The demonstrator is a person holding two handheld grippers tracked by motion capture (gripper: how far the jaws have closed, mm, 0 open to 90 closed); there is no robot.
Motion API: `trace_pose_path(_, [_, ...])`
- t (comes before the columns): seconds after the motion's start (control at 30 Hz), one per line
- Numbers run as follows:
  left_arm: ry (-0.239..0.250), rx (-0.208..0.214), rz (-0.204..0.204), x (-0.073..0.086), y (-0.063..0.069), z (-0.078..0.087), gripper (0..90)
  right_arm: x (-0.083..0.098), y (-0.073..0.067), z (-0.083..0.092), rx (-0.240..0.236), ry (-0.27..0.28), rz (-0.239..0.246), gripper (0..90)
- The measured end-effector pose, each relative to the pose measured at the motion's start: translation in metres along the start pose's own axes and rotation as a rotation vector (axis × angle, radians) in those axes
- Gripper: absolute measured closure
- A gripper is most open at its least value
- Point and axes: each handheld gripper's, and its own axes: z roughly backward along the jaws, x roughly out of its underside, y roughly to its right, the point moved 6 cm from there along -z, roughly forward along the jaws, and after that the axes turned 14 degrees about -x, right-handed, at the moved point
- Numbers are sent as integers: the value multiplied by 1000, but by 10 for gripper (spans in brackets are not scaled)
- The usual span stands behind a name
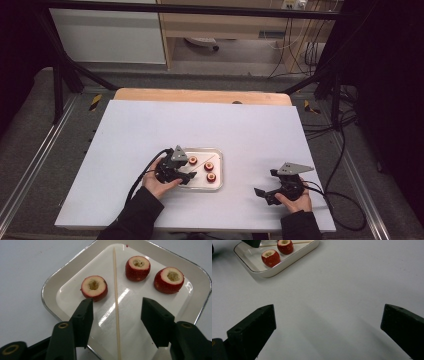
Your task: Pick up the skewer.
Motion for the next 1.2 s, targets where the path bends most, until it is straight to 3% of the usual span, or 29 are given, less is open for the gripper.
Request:
trace_pose_path(0.27, [3,-10,1,3,2,-2,639,0,0,1,0,-2,1,5])
trace_pose_path(0.6, [10,-19,31,5,2,-4,775,0,0,1,2,-1,4,5])
trace_pose_path(0.93, [17,-28,66,7,2,-4,875,0,0,0,-3,-5,1,5])
trace_pose_path(1.2, [30,-18,90,8,1,-4,884,0,0,0,-4,-4,1,5])
